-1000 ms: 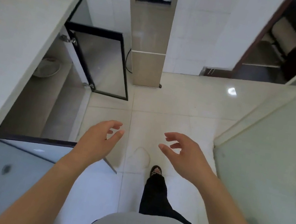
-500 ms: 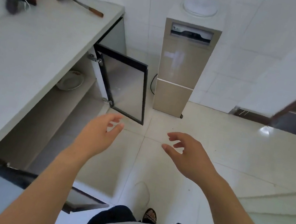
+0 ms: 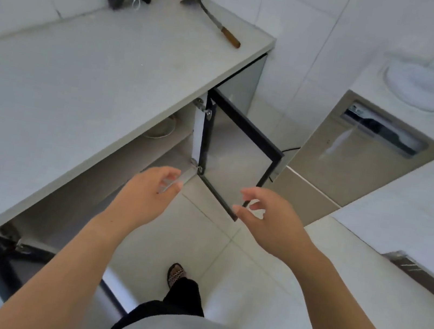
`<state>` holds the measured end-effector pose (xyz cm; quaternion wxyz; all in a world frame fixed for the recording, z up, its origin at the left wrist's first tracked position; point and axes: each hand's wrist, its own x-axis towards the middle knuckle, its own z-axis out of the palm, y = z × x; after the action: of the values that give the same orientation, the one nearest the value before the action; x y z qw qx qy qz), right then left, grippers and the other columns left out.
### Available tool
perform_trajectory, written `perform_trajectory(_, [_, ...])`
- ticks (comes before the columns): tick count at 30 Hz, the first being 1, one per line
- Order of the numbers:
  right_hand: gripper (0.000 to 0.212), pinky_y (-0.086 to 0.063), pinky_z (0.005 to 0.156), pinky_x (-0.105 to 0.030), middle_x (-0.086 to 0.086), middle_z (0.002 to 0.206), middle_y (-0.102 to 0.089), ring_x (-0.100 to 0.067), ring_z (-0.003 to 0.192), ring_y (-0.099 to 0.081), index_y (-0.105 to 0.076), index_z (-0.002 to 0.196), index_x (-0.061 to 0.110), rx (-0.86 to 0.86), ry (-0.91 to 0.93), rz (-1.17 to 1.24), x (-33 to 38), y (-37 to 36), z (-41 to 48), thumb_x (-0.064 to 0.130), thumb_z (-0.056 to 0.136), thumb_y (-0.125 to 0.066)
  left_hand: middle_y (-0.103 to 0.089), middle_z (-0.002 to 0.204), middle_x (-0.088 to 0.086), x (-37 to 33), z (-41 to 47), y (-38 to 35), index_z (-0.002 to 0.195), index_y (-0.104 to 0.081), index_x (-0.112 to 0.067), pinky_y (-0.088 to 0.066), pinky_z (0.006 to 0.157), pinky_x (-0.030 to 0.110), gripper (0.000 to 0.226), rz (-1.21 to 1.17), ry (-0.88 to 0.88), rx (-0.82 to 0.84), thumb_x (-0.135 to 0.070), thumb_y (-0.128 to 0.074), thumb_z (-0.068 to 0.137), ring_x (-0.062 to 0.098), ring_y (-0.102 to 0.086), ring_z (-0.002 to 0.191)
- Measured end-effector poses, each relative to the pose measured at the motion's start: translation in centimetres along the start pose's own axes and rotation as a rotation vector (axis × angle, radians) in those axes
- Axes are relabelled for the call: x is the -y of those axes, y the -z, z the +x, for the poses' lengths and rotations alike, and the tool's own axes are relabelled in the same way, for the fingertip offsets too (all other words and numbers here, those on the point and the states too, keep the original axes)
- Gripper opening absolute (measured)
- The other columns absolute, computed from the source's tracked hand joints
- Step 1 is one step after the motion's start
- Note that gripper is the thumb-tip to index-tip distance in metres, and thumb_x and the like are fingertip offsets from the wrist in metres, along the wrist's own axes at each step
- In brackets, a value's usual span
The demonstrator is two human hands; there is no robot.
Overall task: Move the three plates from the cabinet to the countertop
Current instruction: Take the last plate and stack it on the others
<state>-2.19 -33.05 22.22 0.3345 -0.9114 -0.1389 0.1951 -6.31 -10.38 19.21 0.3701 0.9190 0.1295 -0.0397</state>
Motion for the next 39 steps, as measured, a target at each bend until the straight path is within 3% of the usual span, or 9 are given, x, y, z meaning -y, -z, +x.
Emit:
perform_trajectory(8, [0.04, -0.042, 0.097, -0.029, 0.01, 0.119, -0.055, -0.008, 0.106, -0.051, -0.051, 0.126, 0.024, 0.043, 0.061, -0.012, 4.2, 1.7, 11.9, 0.039, 0.089, -0.055, -0.056, 0.127, -0.008, 0.7, 9.1, 5.0, 0.127, -0.053, -0.023, -0.035, 0.095, 0.022, 0.037, -0.026, 0.067, -0.085, -0.037, -0.049, 0.093, 0.009, -0.052, 0.115])
perform_trajectory(16, [0.04, -0.031, 0.075, -0.009, 0.018, 0.114, -0.051, 0.001, 0.102, -0.047, -0.048, 0.126, 0.03, 0.22, 0.185, -0.04, 5.8, 0.0, 19.2, 0.041, 0.089, -0.054, -0.056, 0.124, -0.009, 4.6, 10.7, 7.0, 0.124, -0.054, -0.027, -0.038, 0.092, 0.024, 0.034, -0.066, 0.275, -0.185, -0.039, -0.048, 0.093, 0.01, -0.054, 0.112])
perform_trajectory(19, [0.037, -0.032, 0.074, -0.005, 0.018, 0.113, -0.055, 0.002, 0.101, -0.05, -0.051, 0.123, 0.031, 0.285, 0.234, -0.033, 6.4, -0.7, 21.8, 0.041, 0.087, -0.057, -0.056, 0.124, -0.01, 5.3, 10.8, 6.8, 0.124, -0.052, -0.027, -0.037, 0.089, 0.022, 0.034, -0.086, 0.355, -0.22, -0.039, -0.047, 0.093, 0.009, -0.053, 0.11])
perform_trajectory(26, [0.036, -0.039, 0.084, -0.017, 0.019, 0.113, -0.055, 0.003, 0.103, -0.052, -0.052, 0.121, 0.031, 0.461, 0.34, -0.039, 6.8, -0.1, 27.6, 0.04, 0.087, -0.058, -0.057, 0.123, -0.008, 5.0, 12.3, 5.5, 0.124, -0.053, -0.026, -0.038, 0.089, 0.023, 0.035, -0.09, 0.531, -0.326, -0.039, -0.048, 0.092, 0.01, -0.054, 0.111])
perform_trajectory(32, [0.036, -0.036, 0.085, -0.019, 0.017, 0.115, -0.055, -0.001, 0.106, -0.052, -0.052, 0.122, 0.03, 0.581, 0.379, -0.099, 4.8, 0.6, 32.4, 0.039, 0.088, -0.057, -0.059, 0.126, -0.002, 2.9, 15.2, 2.4, 0.125, -0.054, -0.021, -0.04, 0.098, 0.028, 0.037, -0.102, 0.616, -0.341, -0.036, -0.05, 0.091, 0.015, -0.054, 0.116])
perform_trajectory(39, [0.038, -0.037, 0.082, -0.02, 0.013, 0.12, -0.055, -0.005, 0.105, -0.054, -0.052, 0.124, 0.028, 0.667, 0.401, -0.194, 3.2, -2.0, 35.6, 0.039, 0.088, -0.057, -0.056, 0.126, -0.008, 3.2, 17.3, -1.5, 0.127, -0.051, -0.026, -0.037, 0.086, 0.021, 0.036, -0.134, 0.691, -0.3, -0.038, -0.047, 0.093, 0.009, -0.054, 0.11])
